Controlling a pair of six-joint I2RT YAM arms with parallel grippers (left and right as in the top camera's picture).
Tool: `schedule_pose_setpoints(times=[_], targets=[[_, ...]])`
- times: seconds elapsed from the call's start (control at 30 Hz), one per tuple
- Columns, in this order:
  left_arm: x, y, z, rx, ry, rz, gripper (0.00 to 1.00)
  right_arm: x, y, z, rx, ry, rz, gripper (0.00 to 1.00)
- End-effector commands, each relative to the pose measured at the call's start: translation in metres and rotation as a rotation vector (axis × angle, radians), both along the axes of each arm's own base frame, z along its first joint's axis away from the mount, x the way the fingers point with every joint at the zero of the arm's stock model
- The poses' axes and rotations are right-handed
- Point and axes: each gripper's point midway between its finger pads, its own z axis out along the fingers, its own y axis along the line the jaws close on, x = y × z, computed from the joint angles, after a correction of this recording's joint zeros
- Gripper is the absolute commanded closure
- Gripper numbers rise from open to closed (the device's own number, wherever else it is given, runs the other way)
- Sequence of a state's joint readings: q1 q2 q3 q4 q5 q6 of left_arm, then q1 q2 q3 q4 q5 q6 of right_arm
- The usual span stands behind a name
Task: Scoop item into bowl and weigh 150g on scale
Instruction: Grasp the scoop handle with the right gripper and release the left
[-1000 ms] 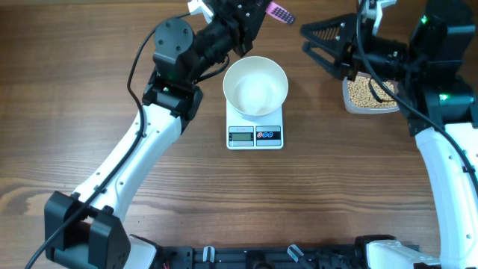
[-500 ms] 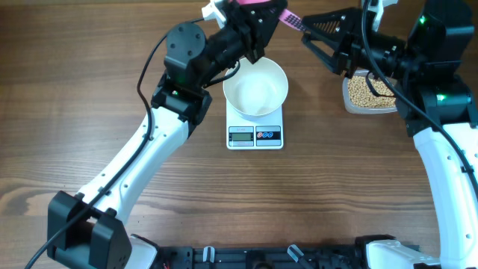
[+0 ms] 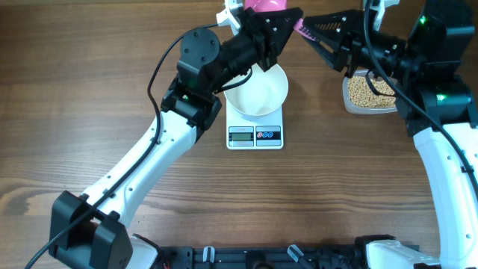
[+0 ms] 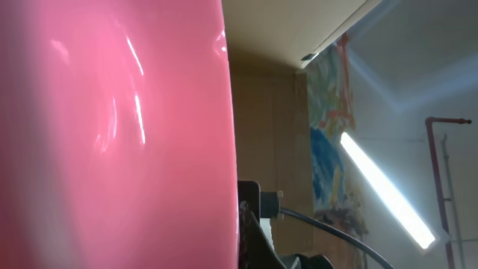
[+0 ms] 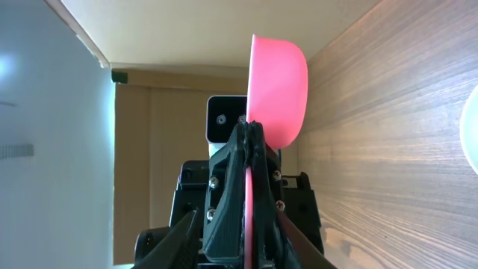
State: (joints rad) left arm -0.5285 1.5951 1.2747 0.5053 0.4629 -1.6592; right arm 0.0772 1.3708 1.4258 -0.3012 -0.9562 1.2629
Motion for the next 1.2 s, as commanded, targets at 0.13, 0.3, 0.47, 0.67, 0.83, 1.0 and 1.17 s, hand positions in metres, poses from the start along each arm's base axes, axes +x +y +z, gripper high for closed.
schedule_pose_setpoints(times=[0.13, 0.3, 0.47, 0.67, 0.83, 1.0, 1.17], targets=[[0.003, 0.0, -0.0004, -0.005, 0.003, 0.034, 0.95, 0.0021, 0.0, 0.0053, 0.016, 0.014, -0.018, 0.76], [0.0012, -0.0055, -0.0013, -0.009, 0.01, 0.046, 0.95, 0.0022, 0.0, 0.0053, 0.02, 0.022, -0.02, 0.76], [0.0013, -0.0053, -0.0013, -0.009, 0.01, 0.046, 0.94, 0.0028, -0.0004, 0.0051, 0.019, 0.022, -0.024, 0.77], [0.0025, -0.0043, -0.0011, -0.01, 0.01, 0.055, 0.95, 0.0054, -0.0024, 0.0037, 0.014, 0.025, -0.043, 0.78], [0.003, -0.0039, -0.0011, -0.01, 0.011, 0.058, 0.95, 0.0071, -0.0035, 0.0034, 0.01, 0.022, -0.054, 0.81], [0.0031, -0.0038, -0.0011, -0.01, 0.01, 0.058, 0.94, 0.0089, -0.0047, 0.003, 0.003, 0.015, -0.066, 0.87], [0.0031, -0.0039, -0.0011, -0.01, 0.011, 0.058, 0.9, 0.0088, -0.0046, 0.0029, -0.009, -0.004, -0.062, 0.96]])
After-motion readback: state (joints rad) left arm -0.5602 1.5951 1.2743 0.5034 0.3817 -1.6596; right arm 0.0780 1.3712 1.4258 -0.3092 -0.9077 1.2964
